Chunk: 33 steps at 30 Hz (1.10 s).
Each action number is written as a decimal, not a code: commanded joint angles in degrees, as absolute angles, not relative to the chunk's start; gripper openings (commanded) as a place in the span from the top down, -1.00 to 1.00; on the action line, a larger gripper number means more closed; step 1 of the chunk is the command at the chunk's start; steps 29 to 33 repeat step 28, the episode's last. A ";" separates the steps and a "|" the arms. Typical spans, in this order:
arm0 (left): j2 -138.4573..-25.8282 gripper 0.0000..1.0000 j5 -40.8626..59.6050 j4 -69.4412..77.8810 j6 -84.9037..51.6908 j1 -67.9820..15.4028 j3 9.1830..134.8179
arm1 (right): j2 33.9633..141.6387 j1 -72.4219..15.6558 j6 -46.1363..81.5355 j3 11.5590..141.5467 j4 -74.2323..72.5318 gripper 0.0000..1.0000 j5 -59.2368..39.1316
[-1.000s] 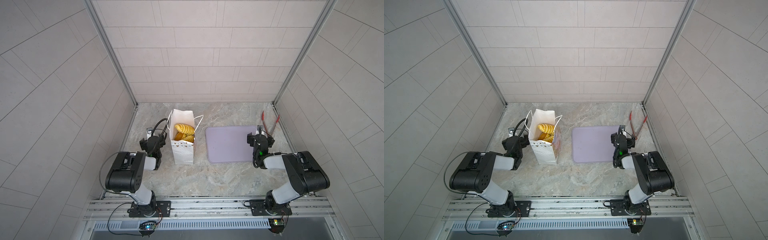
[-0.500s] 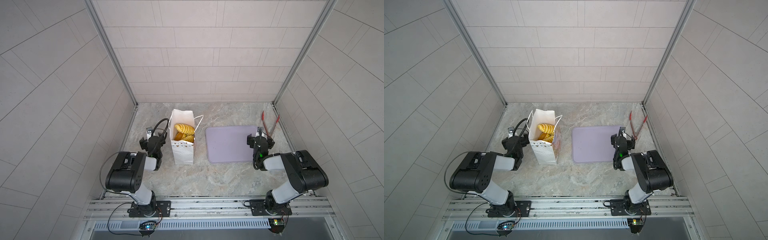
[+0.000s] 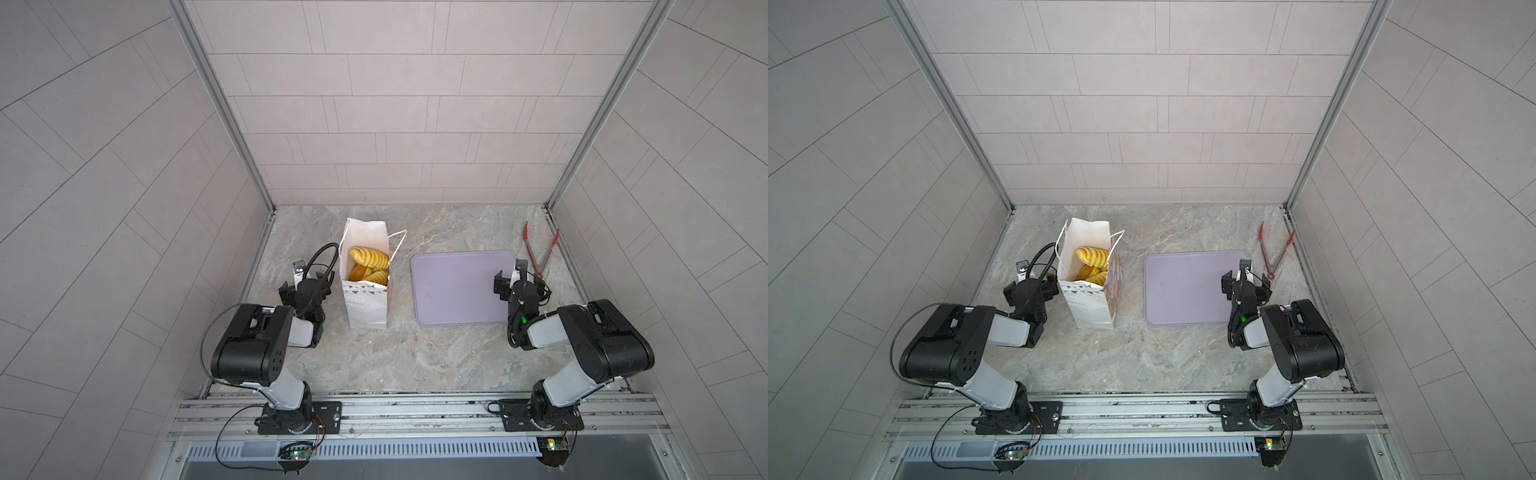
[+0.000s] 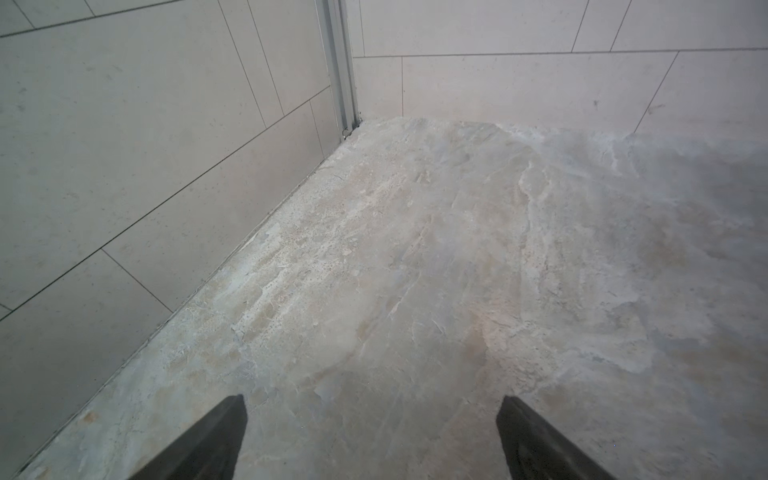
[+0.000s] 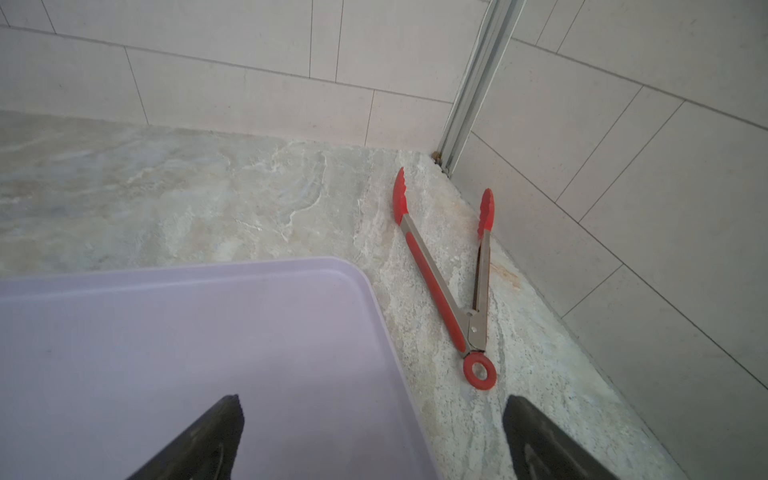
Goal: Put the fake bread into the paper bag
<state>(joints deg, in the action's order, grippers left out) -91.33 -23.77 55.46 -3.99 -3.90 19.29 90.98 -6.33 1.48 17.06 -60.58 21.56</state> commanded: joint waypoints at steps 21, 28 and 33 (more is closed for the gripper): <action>-91.41 -1.00 -24.52 54.96 -2.90 -4.75 21.97 | 90.72 -5.64 0.14 19.85 -58.01 -0.99 16.72; -91.60 -1.00 -24.69 54.54 -2.86 -4.87 22.28 | 90.49 -3.69 0.73 20.96 -55.64 -0.99 12.01; -91.60 -1.00 -24.69 54.54 -2.86 -4.87 22.28 | 90.49 -3.69 0.73 20.96 -55.64 -0.99 12.01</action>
